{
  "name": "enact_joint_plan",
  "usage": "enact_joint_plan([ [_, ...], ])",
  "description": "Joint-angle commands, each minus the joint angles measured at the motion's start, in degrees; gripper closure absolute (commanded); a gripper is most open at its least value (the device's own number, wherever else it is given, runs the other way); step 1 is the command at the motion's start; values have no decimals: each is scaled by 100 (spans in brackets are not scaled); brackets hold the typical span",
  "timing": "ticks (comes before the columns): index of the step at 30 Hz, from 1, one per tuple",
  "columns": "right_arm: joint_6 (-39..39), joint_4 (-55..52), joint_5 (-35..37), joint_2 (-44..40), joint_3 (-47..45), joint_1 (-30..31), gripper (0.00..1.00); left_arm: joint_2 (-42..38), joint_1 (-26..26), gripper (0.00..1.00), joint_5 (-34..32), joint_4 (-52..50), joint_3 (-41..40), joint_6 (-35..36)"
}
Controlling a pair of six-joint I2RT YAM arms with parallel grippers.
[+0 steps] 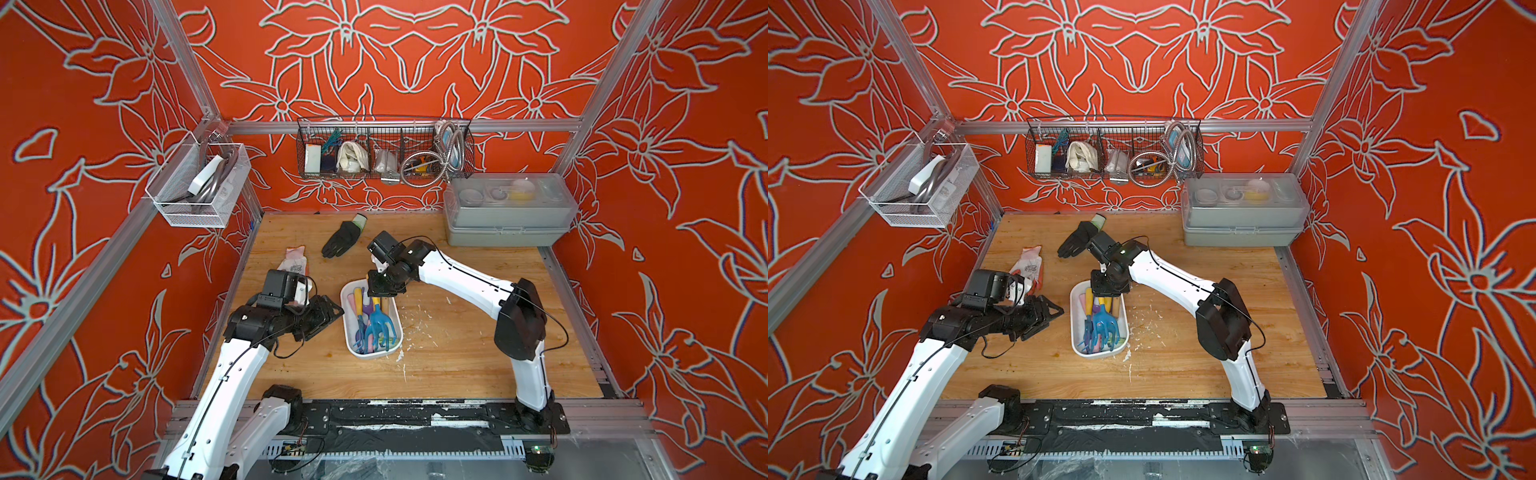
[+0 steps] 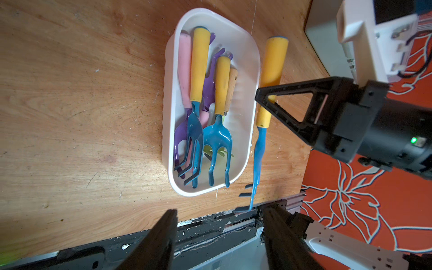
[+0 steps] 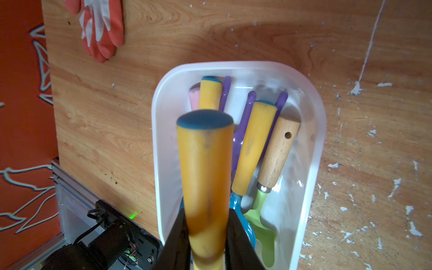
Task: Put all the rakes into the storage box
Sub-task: Place the rake in the storage box.
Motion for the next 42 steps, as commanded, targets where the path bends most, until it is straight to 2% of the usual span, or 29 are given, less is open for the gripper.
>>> enact_joint_plan([
  [1,-23,-253,285,189,414,26,99,-54,28,39,-29,-145,-31,80],
  [8,-146,-535,399,542,840,1,90,-2,26,39,-20,-128,-29,131],
  [14,-153,-563,409,572,812,-5,88,60,26,39,-15,-101,-28,159],
  [17,-145,-556,371,564,748,-7,82,103,26,38,-11,-56,-32,146],
  [23,-67,-322,380,309,389,0,61,200,26,38,-2,27,-3,119],
  [29,-175,-233,612,-85,304,-4,60,270,26,38,-96,12,156,125],
  [35,-689,-170,1184,-780,389,-78,61,384,26,38,-392,-65,586,211],
  [38,-1100,-190,1560,-1216,414,-134,61,411,26,38,-692,-63,927,306],
  [42,-1683,-87,2227,-1937,221,-221,60,446,26,35,-1400,-8,1412,455],
])
